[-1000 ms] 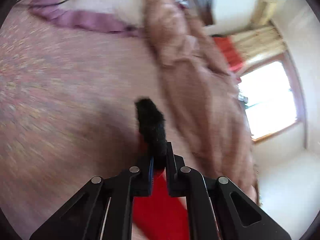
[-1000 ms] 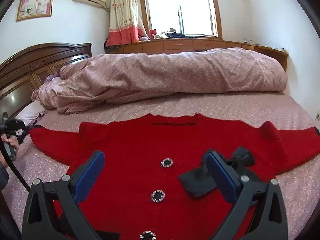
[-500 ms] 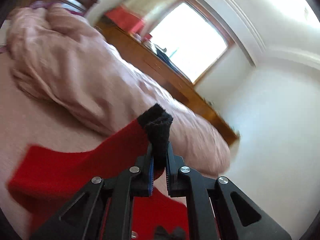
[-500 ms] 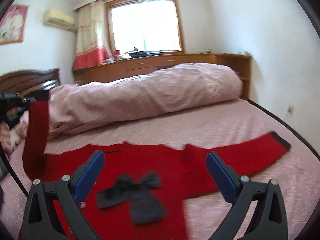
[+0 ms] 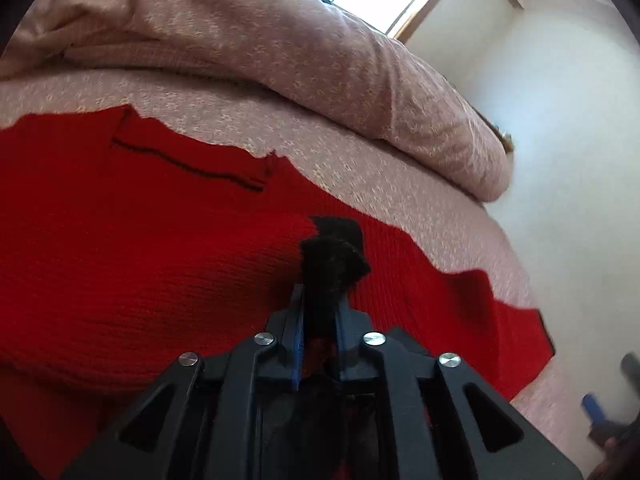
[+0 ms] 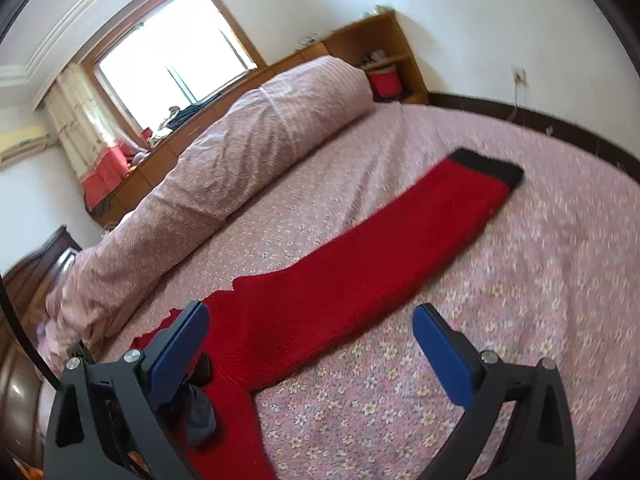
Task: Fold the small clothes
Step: 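Fold the held sleeve across the cardigan body with the left gripper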
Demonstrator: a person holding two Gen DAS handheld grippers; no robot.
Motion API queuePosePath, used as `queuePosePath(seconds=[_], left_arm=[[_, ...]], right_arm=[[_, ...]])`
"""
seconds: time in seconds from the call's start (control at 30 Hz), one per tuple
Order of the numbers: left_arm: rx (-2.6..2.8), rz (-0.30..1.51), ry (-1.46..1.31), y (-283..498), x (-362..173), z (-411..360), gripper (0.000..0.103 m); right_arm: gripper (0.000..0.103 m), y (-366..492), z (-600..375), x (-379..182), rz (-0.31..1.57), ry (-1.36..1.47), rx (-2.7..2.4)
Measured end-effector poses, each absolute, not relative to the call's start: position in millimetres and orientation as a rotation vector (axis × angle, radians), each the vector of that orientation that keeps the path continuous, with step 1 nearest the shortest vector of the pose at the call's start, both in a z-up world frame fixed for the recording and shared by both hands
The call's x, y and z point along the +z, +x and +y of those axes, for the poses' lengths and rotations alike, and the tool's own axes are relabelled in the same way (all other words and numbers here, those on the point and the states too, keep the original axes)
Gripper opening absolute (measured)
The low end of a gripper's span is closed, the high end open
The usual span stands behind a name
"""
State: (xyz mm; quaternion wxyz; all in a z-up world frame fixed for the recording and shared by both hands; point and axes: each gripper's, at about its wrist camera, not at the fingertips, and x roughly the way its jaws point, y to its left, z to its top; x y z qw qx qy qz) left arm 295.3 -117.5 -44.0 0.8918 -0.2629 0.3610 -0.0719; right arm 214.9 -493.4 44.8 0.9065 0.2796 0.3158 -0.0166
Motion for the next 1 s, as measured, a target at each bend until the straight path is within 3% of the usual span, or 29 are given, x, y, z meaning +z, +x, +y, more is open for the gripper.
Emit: queuePosePath(seconds=[0.1,0.23,0.6,0.67,0.83,1.0], left_arm=[[-0.165,0.75,-0.571,289,-48,-115,0.011],[-0.188,0.743,-0.534,298,-48,-118,0.003],[-0.276,0.733,-0.45,284,-36,-127,0.003],[-0.275,0.756,-0.443,284,-37,-129,0.007],[-0.332,0.822,-0.411,272,-27,-131,0.031],[-0.345,0.831,-0.347,251,2,-102,0.034]], right_arm=[[0.103,219,-487,43,0.667,0.589,-0.003],[0.103,224,-465,47,0.678,0.498,0.014],[0.103,223,-457,48,0.695,0.445,0.029],[0.103,223,-461,46,0.701,0.468,0.028],[0.103,226,-459,43,0.712,0.504,0.039],[0.103,237,-431,44,0.731,0.514,0.138]])
